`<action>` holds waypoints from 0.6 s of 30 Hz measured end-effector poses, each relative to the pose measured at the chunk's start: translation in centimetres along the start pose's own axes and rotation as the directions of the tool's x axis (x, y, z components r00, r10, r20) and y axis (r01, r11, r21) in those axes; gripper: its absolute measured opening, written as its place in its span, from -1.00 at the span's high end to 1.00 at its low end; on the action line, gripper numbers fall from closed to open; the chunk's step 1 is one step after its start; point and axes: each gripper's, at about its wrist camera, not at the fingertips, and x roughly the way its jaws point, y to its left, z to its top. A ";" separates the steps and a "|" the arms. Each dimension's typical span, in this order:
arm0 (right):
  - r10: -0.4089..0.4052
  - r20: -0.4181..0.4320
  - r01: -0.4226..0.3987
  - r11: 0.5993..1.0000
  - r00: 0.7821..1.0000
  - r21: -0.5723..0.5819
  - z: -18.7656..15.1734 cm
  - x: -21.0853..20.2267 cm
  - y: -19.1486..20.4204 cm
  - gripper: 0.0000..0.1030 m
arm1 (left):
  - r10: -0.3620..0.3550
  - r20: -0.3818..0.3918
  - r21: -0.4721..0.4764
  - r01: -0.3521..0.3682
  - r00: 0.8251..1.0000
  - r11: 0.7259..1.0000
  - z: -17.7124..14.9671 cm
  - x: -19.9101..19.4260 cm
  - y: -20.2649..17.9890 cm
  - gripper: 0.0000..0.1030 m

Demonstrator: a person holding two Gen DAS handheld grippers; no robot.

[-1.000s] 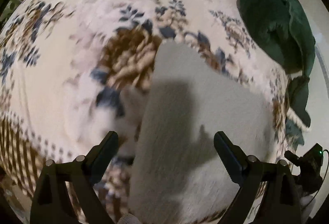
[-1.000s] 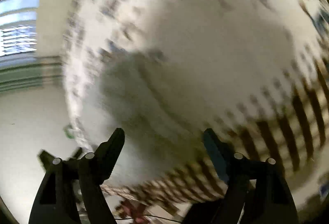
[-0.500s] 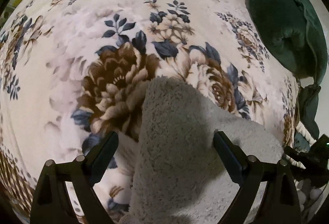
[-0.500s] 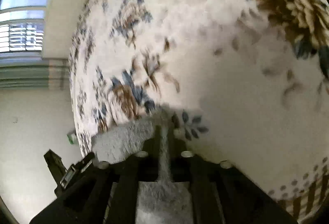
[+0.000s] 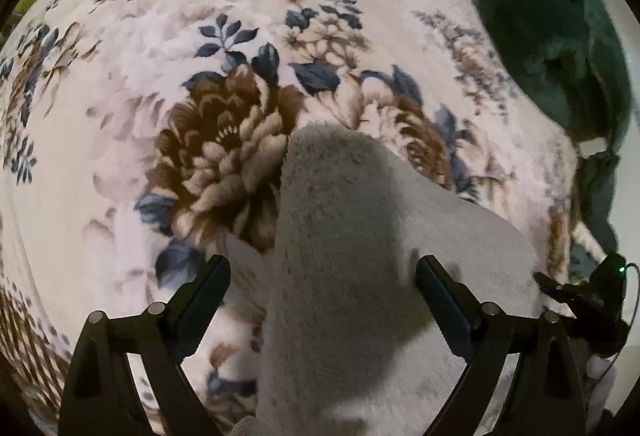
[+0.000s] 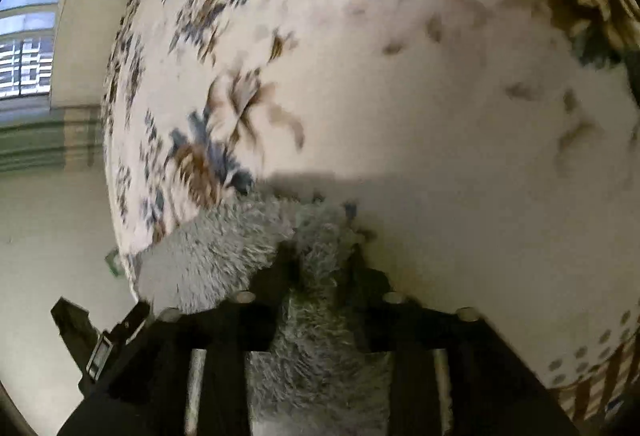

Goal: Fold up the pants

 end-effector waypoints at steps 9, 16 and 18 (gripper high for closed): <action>0.178 -0.239 -0.198 0.978 0.954 -0.060 -6.3 2.4 -3.8 -1.00 | -0.188 -0.081 -0.158 0.174 0.979 0.972 -6.0 3.5 3.5 -0.84; 0.354 -0.274 -0.371 0.929 0.894 -0.008 -7.5 5.9 -4.1 -0.72 | -0.359 -0.034 -0.232 0.342 0.933 0.911 -5.9 4.1 5.2 -0.38; 0.323 -0.260 -0.345 0.938 0.910 -0.042 -7.6 5.7 -3.4 -0.19 | -0.376 -0.018 -0.206 0.365 0.926 0.908 -5.5 3.2 4.8 0.16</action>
